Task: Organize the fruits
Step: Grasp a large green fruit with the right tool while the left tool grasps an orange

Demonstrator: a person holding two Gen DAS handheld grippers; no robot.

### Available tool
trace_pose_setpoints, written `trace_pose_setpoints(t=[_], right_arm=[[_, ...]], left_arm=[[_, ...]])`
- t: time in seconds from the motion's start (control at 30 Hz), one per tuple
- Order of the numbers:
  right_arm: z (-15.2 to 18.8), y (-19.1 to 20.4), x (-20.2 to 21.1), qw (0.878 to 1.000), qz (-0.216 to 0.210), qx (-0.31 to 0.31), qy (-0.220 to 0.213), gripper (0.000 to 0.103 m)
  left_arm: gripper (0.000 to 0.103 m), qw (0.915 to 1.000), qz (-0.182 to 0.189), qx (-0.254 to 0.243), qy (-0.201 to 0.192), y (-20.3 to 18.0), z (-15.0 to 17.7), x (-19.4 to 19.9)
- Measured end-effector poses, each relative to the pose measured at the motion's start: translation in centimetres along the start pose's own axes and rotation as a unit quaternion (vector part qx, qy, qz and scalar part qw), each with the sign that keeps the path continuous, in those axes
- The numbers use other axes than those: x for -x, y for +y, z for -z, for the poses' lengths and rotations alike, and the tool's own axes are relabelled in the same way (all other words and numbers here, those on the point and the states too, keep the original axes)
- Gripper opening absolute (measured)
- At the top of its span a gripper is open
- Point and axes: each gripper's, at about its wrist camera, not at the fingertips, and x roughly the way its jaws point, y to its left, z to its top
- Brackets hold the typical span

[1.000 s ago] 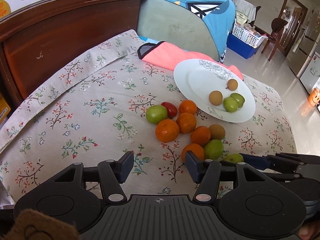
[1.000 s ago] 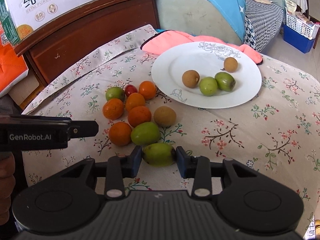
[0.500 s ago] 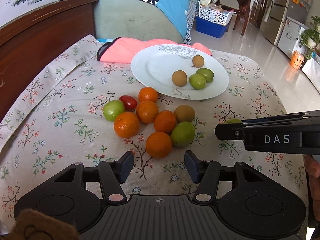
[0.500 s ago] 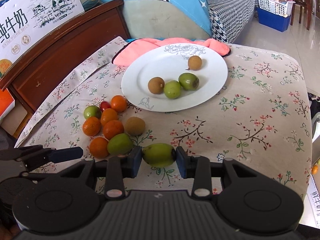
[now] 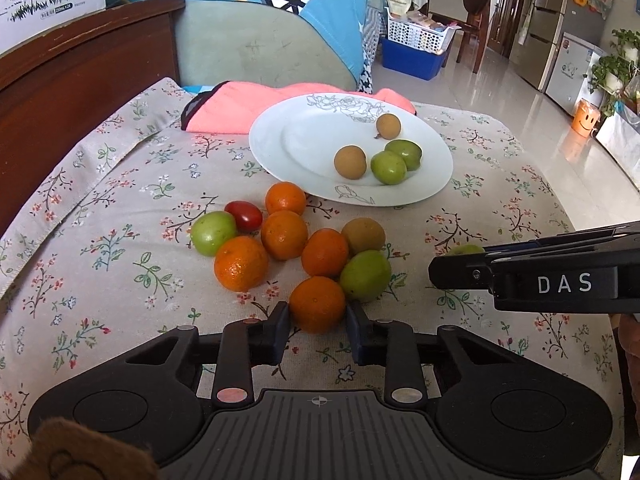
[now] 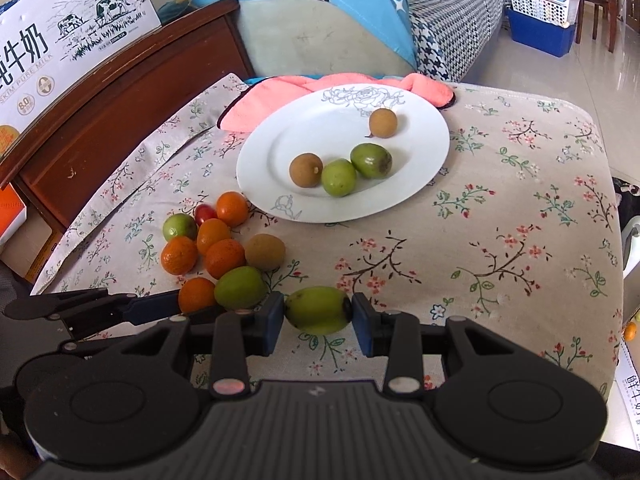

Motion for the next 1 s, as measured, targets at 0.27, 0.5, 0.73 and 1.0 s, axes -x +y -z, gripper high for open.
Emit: trace_pose_setpoints(t=[0.27, 0.5, 0.73, 1.0], right_arm=[[0.0, -0.3, 0.1, 1.0, -0.012, -0.011, 0.001, 0.037], [0.0, 0.1, 0.2, 1.0, -0.017, -0.002, -0.003, 0.037], [0.1, 0.4, 0.2, 1.0, -0.021, 0.006, -0.002, 0.037], [-0.4, 0.6, 1.1, 0.999, -0.027, 0.008, -0.017, 0.037]], left_arm=[[0.027, 0.9998, 0.01, 0.004, -0.016, -0.1, 0.1, 1.4], [0.027, 0.9994, 0.011, 0.014, -0.03, 0.1, -0.1, 2.3], [0.027, 0.9991, 0.007, 0.027, -0.031, 0.2, -0.3, 2.5], [0.027, 0.9979, 0.008, 0.042, -0.049, 0.3, -1.1, 3.7]])
